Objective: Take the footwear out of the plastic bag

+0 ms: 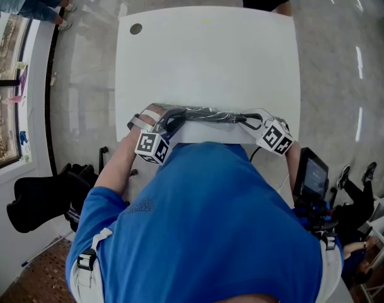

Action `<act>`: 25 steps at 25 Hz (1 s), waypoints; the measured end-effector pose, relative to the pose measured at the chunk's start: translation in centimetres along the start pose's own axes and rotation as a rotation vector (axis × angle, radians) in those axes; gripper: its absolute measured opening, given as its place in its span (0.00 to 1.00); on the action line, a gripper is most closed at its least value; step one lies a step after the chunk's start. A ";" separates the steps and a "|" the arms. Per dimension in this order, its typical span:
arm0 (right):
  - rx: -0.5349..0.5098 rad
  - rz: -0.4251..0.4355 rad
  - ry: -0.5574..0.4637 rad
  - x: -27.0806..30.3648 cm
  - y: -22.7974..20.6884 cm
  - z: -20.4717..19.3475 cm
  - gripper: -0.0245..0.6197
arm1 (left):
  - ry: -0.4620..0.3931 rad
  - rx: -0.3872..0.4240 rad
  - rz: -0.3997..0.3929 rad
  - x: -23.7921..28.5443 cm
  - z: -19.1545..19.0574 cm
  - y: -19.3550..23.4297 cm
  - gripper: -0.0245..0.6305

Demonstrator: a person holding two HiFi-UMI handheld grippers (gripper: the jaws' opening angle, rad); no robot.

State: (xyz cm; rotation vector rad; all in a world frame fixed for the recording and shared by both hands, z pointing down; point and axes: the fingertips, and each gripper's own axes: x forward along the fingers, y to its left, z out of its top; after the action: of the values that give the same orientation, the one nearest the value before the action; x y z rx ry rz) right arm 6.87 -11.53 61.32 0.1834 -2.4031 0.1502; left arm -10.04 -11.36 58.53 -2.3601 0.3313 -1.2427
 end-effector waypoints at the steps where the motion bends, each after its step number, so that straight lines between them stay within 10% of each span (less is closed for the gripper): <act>1: 0.001 -0.009 0.007 -0.5 0.5 0.0 0.16 | 0.002 0.003 0.002 -0.6 0.1 -0.3 0.24; 25: -0.009 0.032 0.067 -0.9 1.1 0.8 0.30 | 0.029 0.044 0.038 -1.1 0.1 -0.4 0.20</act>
State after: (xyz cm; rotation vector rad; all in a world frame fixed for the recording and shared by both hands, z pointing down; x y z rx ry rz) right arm 6.81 -10.50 60.09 0.1337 -2.3407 0.1580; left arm -10.57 -10.53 57.88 -2.2899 0.3522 -1.2551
